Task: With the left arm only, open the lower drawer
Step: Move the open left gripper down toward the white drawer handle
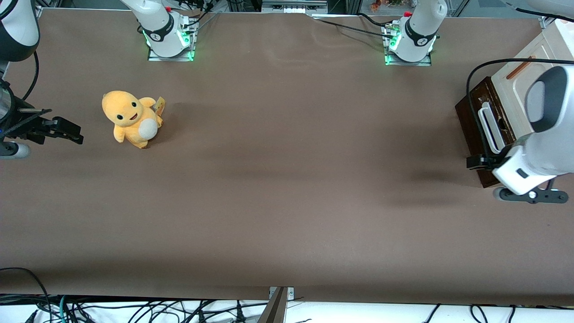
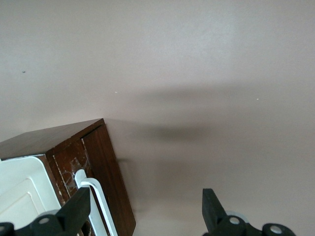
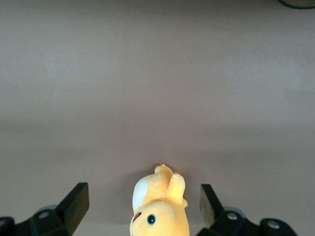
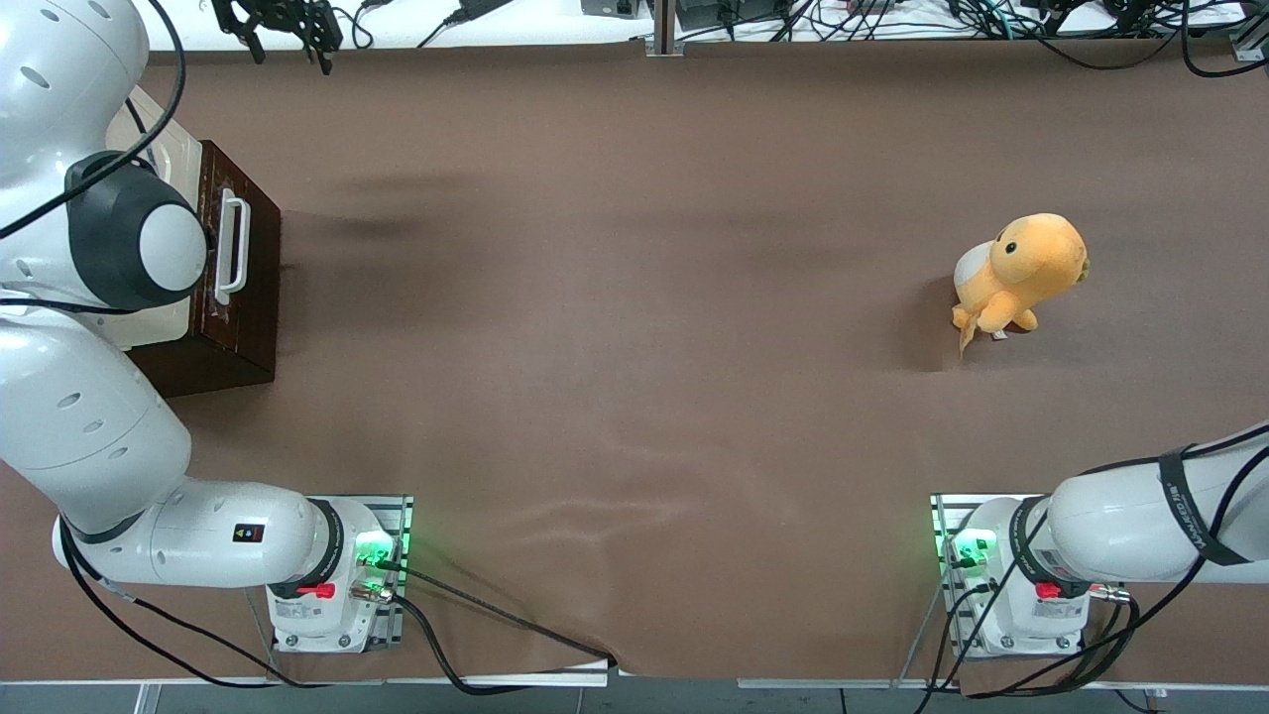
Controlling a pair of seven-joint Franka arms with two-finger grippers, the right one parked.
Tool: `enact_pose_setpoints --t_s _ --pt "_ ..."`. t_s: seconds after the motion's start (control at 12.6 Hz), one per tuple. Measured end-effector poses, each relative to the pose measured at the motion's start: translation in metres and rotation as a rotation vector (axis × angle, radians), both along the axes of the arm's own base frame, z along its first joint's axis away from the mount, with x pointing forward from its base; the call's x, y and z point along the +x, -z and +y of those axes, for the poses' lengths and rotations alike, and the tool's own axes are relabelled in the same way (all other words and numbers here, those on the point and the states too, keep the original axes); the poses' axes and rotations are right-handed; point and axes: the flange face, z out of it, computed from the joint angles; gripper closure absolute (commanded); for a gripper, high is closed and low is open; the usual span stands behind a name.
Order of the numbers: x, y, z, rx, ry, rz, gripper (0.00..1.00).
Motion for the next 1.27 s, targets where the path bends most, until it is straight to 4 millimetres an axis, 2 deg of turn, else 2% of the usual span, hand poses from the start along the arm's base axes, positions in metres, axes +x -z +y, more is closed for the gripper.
enact_pose_setpoints --t_s 0.32,0.63,0.95,1.27 --pt "-0.008 0.017 -0.029 0.142 -0.018 -0.005 0.00" --pt "-0.014 0.039 -0.031 0.312 0.014 0.005 0.00" --pt "-0.026 0.068 -0.052 0.458 -0.033 -0.028 0.00" --pt "-0.039 0.099 -0.049 0.585 -0.056 -0.038 0.00"
